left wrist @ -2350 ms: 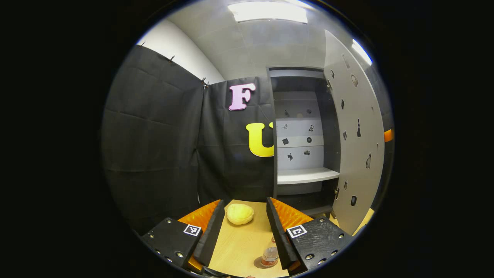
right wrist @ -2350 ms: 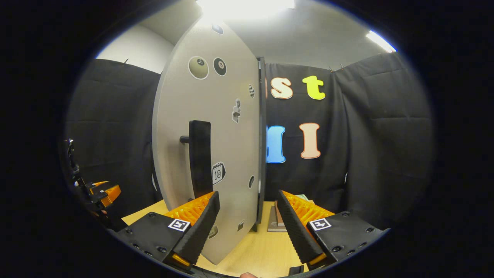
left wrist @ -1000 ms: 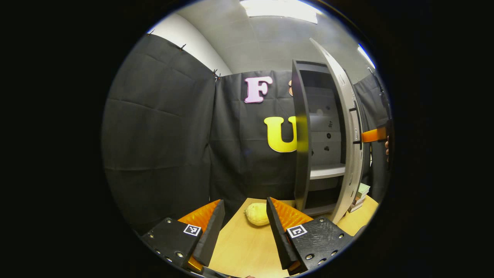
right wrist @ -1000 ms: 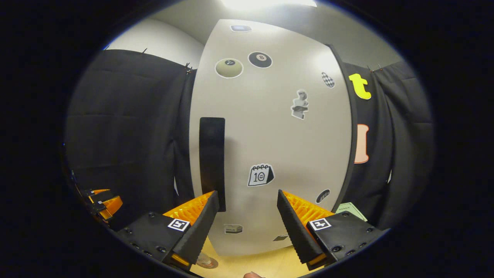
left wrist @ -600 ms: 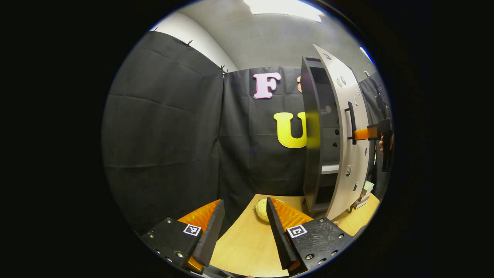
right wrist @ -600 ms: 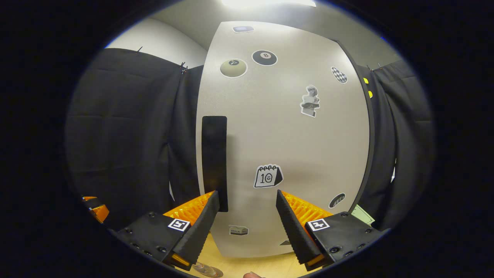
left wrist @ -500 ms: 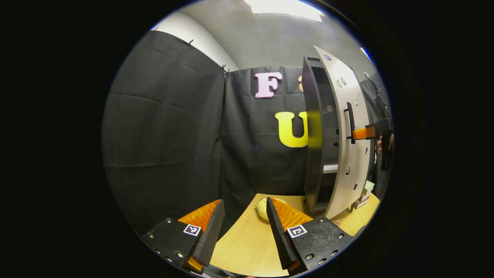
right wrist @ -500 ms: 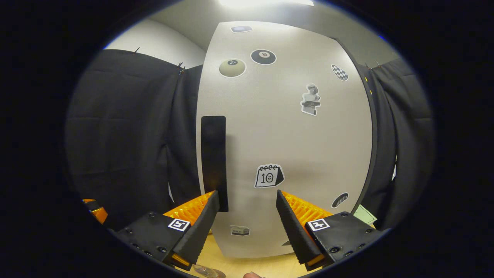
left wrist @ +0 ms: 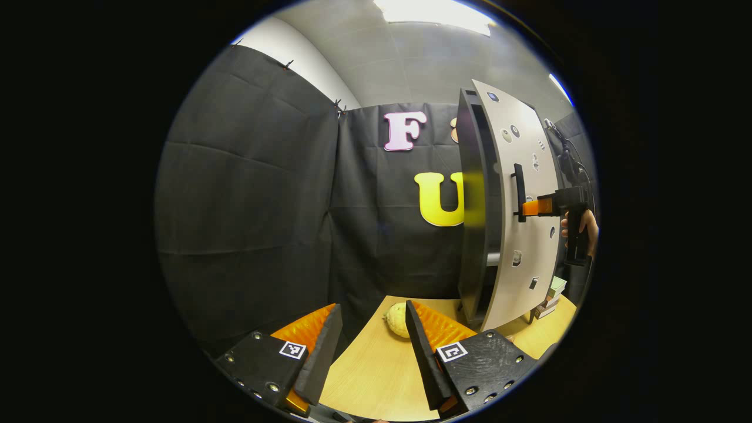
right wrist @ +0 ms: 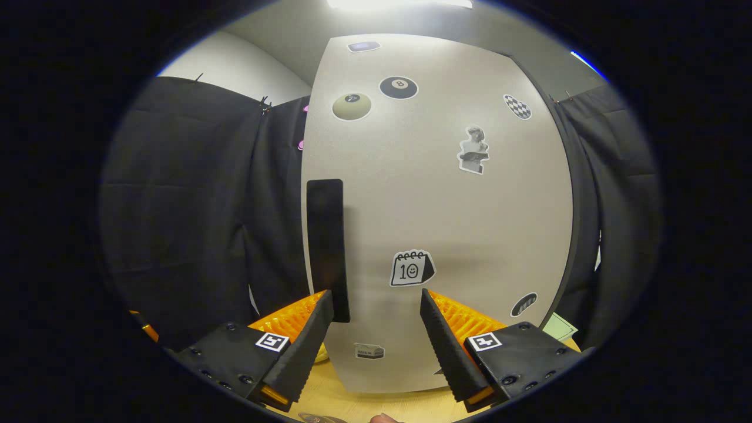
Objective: Open the cabinet door with the right hand, grasp the bottle in the cabinet with the left hand and place it on the coaster, then close the cabinet door with the right hand.
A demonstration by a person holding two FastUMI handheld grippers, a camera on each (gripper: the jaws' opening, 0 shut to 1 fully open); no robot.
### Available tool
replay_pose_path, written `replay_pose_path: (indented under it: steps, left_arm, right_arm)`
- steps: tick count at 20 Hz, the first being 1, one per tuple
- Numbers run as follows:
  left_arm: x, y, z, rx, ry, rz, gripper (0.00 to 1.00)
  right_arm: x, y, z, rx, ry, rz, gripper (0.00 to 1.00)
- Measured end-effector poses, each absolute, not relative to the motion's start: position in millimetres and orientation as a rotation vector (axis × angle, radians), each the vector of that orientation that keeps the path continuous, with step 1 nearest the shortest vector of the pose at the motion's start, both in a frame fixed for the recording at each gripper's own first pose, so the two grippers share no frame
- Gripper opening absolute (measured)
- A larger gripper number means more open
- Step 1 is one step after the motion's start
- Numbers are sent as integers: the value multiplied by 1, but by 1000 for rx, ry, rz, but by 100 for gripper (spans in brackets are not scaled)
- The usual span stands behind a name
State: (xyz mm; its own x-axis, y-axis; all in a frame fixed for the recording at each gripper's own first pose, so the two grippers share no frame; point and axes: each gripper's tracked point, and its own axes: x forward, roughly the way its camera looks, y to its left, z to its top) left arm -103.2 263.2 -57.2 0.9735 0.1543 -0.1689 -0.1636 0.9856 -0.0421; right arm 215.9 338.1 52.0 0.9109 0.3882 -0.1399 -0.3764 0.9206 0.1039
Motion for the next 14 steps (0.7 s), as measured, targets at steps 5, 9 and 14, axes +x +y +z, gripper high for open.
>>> replay_pose_path:
  steps: [5,9,14]
  left_arm:
    - [-87,219,-29,-48,122,113,63]
    - [-79,167,-3,-31,87,63,63]
    - [-77,93,22,-18,52,3,58]
  right_arm:
    - [172,294,66,45,117,396,95]
    - [139,238,70,26,101,370,92]
    - [109,162,69,38,107,335,95]
